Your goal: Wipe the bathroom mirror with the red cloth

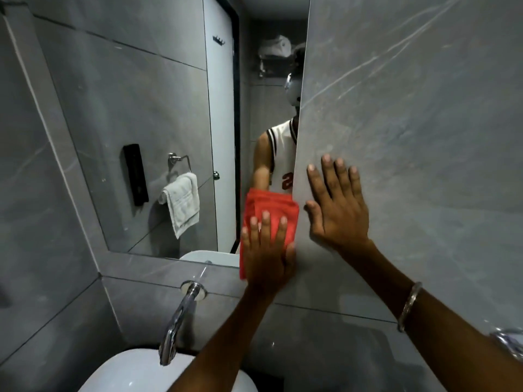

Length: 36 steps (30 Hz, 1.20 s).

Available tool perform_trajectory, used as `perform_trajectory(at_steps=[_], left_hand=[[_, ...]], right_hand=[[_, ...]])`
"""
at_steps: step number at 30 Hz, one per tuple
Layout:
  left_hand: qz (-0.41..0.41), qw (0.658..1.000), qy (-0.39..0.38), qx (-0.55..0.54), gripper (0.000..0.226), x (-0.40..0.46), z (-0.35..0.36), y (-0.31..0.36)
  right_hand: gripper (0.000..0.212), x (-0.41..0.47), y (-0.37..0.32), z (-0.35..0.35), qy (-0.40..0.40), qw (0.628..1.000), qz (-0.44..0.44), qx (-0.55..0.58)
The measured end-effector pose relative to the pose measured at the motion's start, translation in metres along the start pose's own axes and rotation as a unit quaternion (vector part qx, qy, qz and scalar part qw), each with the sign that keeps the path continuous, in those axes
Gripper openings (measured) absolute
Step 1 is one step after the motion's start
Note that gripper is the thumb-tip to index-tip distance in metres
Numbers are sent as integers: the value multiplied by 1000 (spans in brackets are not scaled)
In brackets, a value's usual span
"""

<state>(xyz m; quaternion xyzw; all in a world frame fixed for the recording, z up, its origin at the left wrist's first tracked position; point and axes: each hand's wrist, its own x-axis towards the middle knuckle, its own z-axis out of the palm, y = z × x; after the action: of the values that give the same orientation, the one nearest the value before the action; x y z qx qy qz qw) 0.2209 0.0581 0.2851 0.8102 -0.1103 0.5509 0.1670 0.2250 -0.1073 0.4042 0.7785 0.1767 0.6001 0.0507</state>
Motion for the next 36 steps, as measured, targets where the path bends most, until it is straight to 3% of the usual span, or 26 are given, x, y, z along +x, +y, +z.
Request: perform_trajectory(at_steps=[4,9,20,24,30,36], left_hand=[[-15,997,-75,-6,67,-51,9,-5],[-33,994,-101,1,65,-17,-2,-2],[66,996,59,-6,70,314,-104,19],[83,995,64,3,69,393,-137,20],[103,991,82,26,70,416,-143,2],[78,991,105,22,71,423,-142,-29]], right_hand=[[69,-37,-5,0,-21,999,-20,-15],[64,-13,-4,-16,-28,999,1,26],[63,239,28,-78,25,988,92,125],[61,320,42,-102,66,972,108,199],[64,394,56,-120,30,980,17,195],[72,435,48,-112,-45,990,-124,53]])
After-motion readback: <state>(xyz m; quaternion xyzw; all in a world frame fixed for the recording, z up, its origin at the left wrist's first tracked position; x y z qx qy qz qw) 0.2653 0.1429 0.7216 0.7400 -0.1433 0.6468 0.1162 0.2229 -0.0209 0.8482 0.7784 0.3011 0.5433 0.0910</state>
